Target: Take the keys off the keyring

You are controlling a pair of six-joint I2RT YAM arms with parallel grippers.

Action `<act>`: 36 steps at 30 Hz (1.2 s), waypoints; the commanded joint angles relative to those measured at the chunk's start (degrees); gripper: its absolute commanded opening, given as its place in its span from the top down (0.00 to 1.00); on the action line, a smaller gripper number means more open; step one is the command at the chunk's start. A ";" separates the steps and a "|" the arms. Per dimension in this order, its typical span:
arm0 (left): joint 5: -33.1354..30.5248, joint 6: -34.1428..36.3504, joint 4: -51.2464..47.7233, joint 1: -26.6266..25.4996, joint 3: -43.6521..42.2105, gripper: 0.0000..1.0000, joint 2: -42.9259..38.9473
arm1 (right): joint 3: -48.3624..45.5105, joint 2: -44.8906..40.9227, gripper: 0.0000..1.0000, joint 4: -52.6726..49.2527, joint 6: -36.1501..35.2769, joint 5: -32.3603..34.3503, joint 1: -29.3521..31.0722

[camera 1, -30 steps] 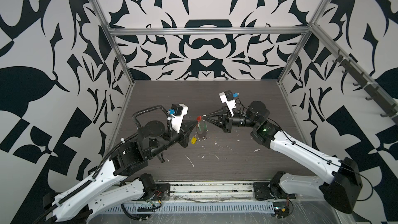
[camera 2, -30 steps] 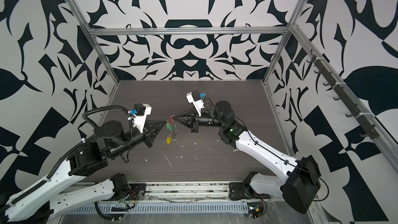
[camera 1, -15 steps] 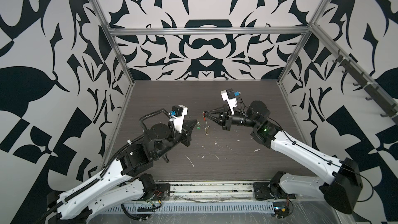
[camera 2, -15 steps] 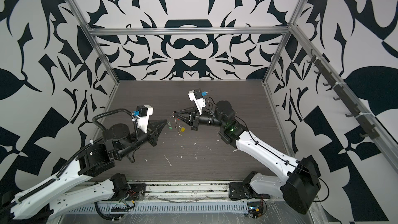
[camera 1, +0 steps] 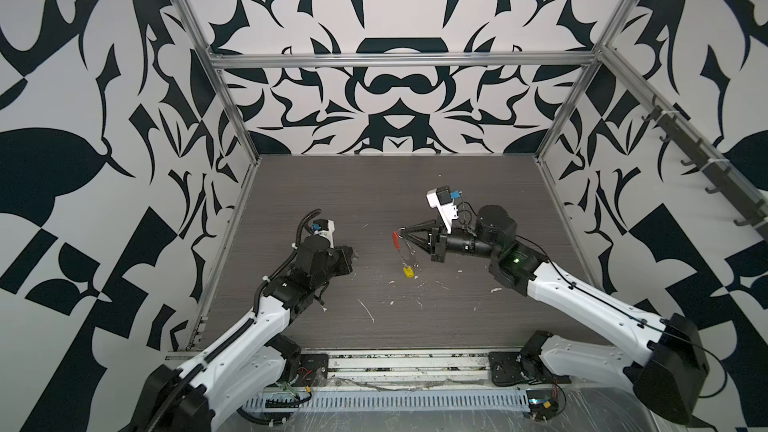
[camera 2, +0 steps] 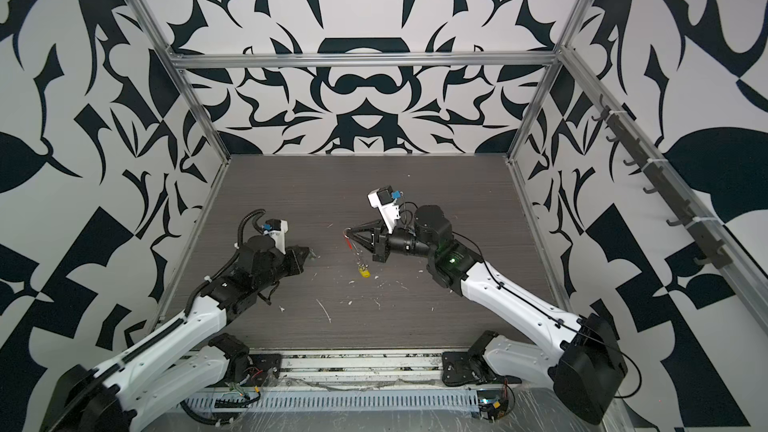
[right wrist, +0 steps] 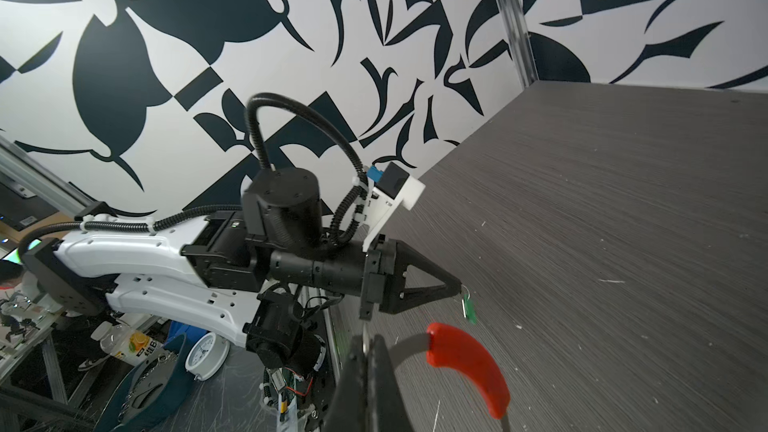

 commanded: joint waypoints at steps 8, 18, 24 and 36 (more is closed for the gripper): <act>12.79 -9.55 16.85 5.12 -2.21 0.57 13.92 | -0.04 -1.84 1.00 1.25 -1.12 1.49 -0.04; 14.68 -9.28 12.51 5.47 2.94 0.23 -0.15 | 1.15 -2.69 1.00 -2.73 -1.66 6.21 -0.04; 13.24 -2.14 7.69 -0.10 10.68 0.17 -6.12 | 2.78 -1.63 1.00 -3.28 -1.55 8.61 0.05; 4.91 10.20 6.43 -11.66 16.83 0.06 -4.84 | 9.30 0.70 1.00 -4.95 -0.63 14.00 0.40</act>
